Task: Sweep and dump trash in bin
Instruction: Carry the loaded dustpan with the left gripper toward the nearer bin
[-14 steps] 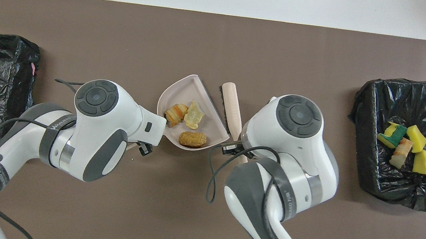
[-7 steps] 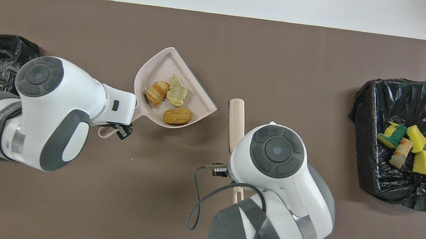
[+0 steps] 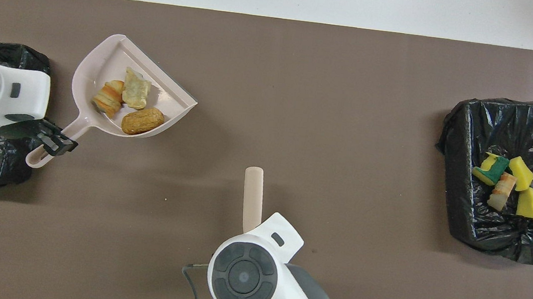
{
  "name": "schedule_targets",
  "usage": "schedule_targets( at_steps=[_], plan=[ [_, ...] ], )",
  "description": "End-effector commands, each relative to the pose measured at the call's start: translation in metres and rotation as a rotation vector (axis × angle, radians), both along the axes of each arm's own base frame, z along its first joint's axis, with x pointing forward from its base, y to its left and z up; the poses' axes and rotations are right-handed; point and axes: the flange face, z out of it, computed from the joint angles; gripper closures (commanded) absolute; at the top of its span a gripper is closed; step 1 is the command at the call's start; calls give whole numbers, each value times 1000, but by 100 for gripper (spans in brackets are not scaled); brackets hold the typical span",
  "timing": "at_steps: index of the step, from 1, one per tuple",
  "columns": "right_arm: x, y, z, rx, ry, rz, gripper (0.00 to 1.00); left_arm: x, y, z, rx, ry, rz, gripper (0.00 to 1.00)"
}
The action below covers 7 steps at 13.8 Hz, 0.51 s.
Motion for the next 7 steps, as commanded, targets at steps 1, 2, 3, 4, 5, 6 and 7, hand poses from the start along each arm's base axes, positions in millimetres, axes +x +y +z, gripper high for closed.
schedule_targets(
  at_steps=[1, 2, 3, 4, 5, 6, 7],
  plan=[
    [-15, 22, -42, -3, -15, -33, 100, 3, 61, 23, -19, -2, 12, 100],
    [-19, 32, -56, 5, -25, -35, 100, 1, 89, 27, -21, 8, 47, 100],
    [-24, 39, -68, 0, -24, -32, 100, 2, 115, 33, -25, -7, 50, 100],
    [-28, 43, -75, -8, -19, -23, 100, 1, 137, 39, -26, -25, 19, 100],
    [-33, 45, -78, -13, -16, -13, 100, -3, 167, 40, 3, -30, 13, 100],
    [-35, 45, -79, -23, -12, -7, 90, -9, 201, 41, 41, -29, 12, 100],
    [-34, 47, -77, -29, -12, -3, 45, -10, 221, 48, 79, -34, -27, 100]
  ],
)
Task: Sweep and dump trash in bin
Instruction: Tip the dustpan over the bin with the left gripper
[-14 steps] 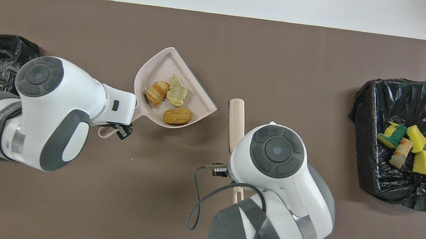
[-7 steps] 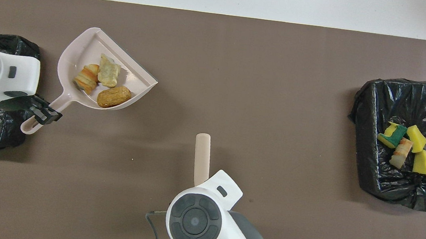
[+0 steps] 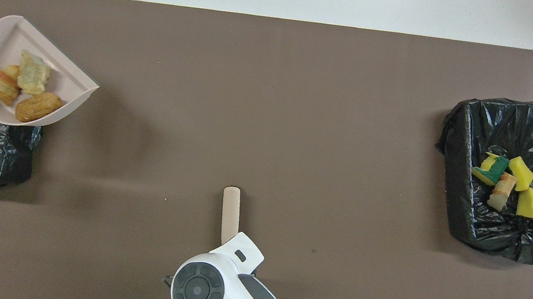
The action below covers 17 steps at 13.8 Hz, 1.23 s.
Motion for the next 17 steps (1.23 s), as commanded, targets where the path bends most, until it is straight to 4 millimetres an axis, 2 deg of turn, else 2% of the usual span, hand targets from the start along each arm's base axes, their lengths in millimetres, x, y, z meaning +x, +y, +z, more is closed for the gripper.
schedule_targets(
  at_steps=[1, 4, 6, 7, 9, 10, 13, 15, 17],
  plan=[
    [2, 1, 15, -15, -15, -6, 0, 2, 49, 18, 114, 14, -95, 100],
    [19, -1, 41, -40, -13, -4, 0, -5, 95, 26, 243, 57, -103, 100],
    [45, -13, 70, -23, -17, -44, 0, -7, 109, 36, 375, 108, -139, 100],
    [60, -25, 90, -2, -25, -68, 0, -4, 114, 37, 407, 118, -143, 100],
    [88, -58, 119, 11, -9, -37, 0, -1, 122, 42, 468, 123, -157, 100],
    [100, -74, 134, 13, -2, -17, 0, 2, 125, 38, 497, 139, -165, 100],
    [135, -122, 170, 12, 18, 13, 0, 9, 125, 44, 584, 139, -199, 100],
    [162, -167, 196, 26, 20, 3, 0, 9, 126, 46, 609, 135, -207, 100],
    [183, -222, 215, 52, -2, 64, 0, 9, 127, 47, 651, 155, -222, 100]
  ],
)
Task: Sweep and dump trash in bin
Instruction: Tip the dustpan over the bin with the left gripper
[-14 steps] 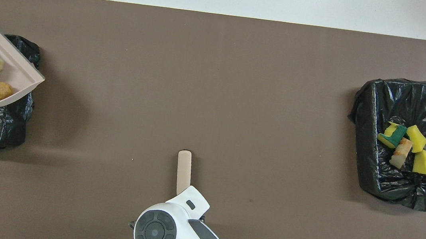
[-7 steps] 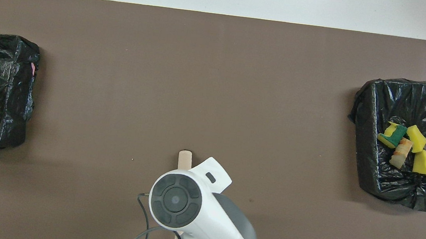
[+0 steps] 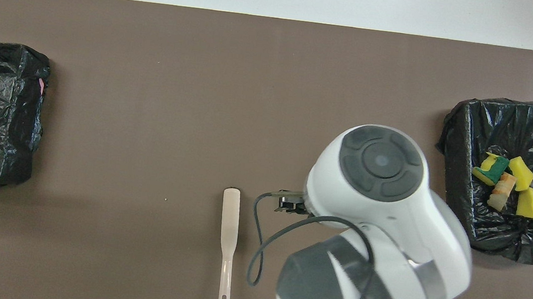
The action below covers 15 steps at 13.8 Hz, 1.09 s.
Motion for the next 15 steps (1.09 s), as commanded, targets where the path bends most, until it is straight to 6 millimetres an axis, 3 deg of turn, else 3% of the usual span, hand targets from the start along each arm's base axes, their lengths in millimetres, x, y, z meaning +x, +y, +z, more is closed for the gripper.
schedule_targets(
  at_steps=[1, 6, 8, 13, 15],
  plan=[
    [24, -65, 23, 18, -25, 91, 0, 6, 1, 10, 77, 16, -39, 100],
    [53, -183, 35, 19, -51, 173, 0, 15, -4, 16, 163, 57, -144, 100],
    [57, -212, 45, -18, -73, 194, 0, 25, -20, 23, 229, 65, -195, 100],
    [61, -308, 54, -25, -86, 168, 0, 33, -23, 28, 272, 38, -244, 100],
    [59, -326, 54, -11, -84, 124, 0, 36, -38, 32, 230, 7, -258, 100]
  ],
)
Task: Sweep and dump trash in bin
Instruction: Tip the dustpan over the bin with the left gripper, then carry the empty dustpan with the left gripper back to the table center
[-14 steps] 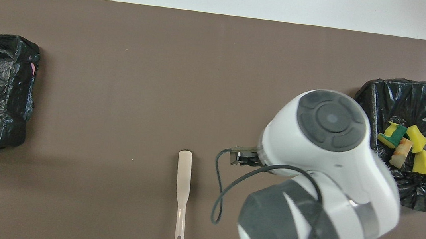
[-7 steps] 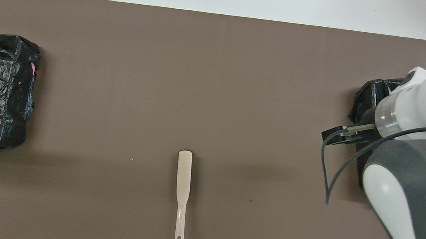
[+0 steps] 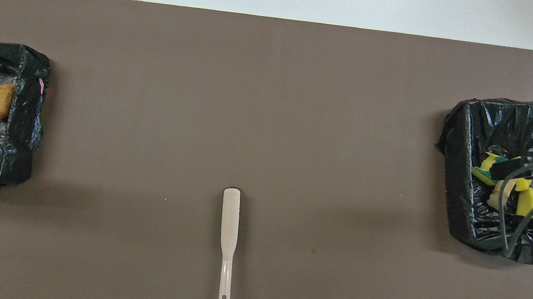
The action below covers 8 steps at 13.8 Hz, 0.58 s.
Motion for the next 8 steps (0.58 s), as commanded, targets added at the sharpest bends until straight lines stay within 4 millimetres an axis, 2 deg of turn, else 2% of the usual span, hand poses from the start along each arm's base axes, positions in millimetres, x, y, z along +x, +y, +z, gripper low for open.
schedule_targets(
  at_steps=[1, 3, 4, 6, 8],
  plan=[
    [-6, -12, 4, 9, 22, -36, 0, 4, -15, 13, -93, -48, -12, 100],
    [-11, -5, 9, 45, 28, -140, 0, -2, -30, 25, -293, -135, 26, 100],
    [-14, -3, 18, 49, 5, -143, 0, -9, -39, 30, -391, -164, 55, 100],
    [-15, 2, 19, 46, 8, -135, 0, -19, -56, 35, -498, -200, 128, 100],
    [-15, 5, 19, 31, 8, -127, 0, -16, -104, 28, -566, -221, 248, 100]
  ],
)
